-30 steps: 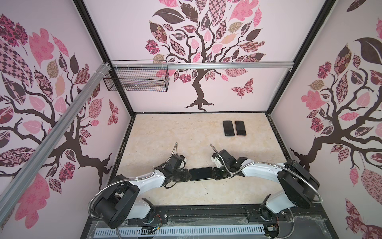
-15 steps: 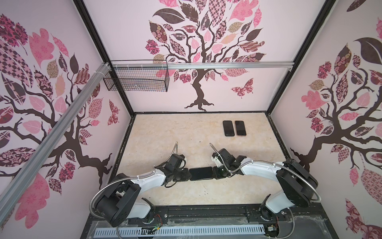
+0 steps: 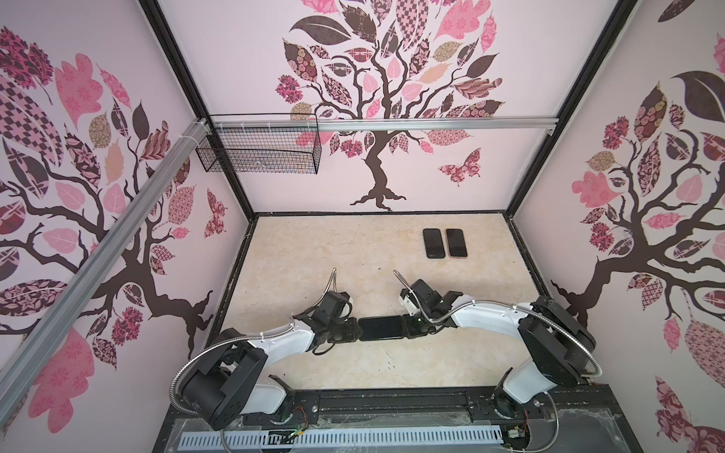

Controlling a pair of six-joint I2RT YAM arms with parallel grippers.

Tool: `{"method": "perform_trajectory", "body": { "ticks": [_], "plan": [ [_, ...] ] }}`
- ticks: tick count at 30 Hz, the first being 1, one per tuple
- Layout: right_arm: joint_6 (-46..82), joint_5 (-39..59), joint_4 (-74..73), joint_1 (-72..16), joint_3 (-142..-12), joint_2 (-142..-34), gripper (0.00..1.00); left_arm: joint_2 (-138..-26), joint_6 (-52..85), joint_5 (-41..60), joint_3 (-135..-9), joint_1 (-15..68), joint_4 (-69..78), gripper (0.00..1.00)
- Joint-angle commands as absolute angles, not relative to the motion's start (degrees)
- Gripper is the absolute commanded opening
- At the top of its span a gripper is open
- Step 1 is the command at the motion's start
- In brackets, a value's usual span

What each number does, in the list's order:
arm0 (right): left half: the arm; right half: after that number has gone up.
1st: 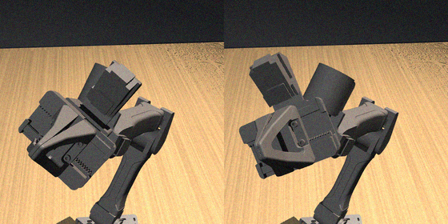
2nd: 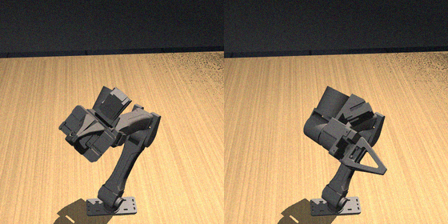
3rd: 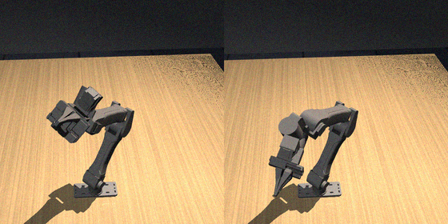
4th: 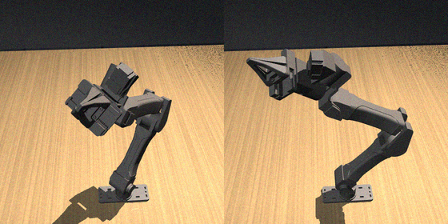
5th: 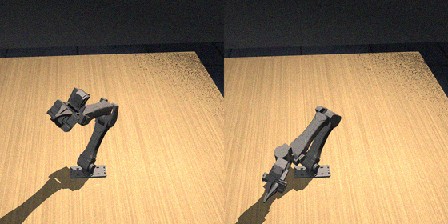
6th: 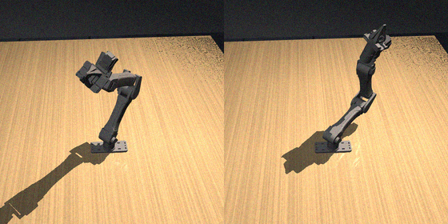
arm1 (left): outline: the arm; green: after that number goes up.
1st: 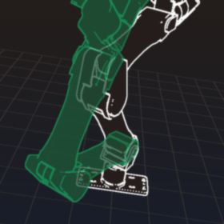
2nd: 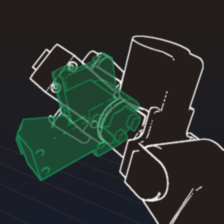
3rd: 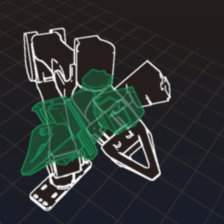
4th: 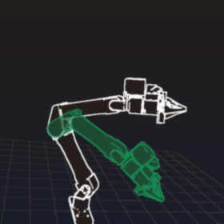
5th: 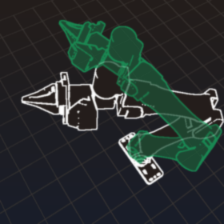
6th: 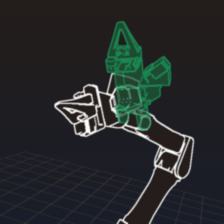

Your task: Put the phone into the phone case

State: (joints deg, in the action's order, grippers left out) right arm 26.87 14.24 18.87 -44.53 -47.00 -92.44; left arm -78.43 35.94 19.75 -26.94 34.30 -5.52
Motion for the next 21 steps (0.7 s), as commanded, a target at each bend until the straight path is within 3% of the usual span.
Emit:
{"method": "perform_trajectory", "body": {
  "ticks": [1,11,21],
  "plan": [
    [25.40,9.80,17.42,-48.00,-45.87,-99.21,0.17,-79.74,35.15,18.75,-25.47,34.90,-6.25,0.20],
    [25.20,1.91,22.32,-50.38,-48.59,-101.80,0.15,-77.27,35.07,17.34,-25.19,34.88,-7.99,0.20],
    [23.84,0.63,25.03,-50.41,-50.36,-95.45,0.25,-75.68,34.89,15.83,-25.38,34.81,-9.69,0.20]
  ]
}}
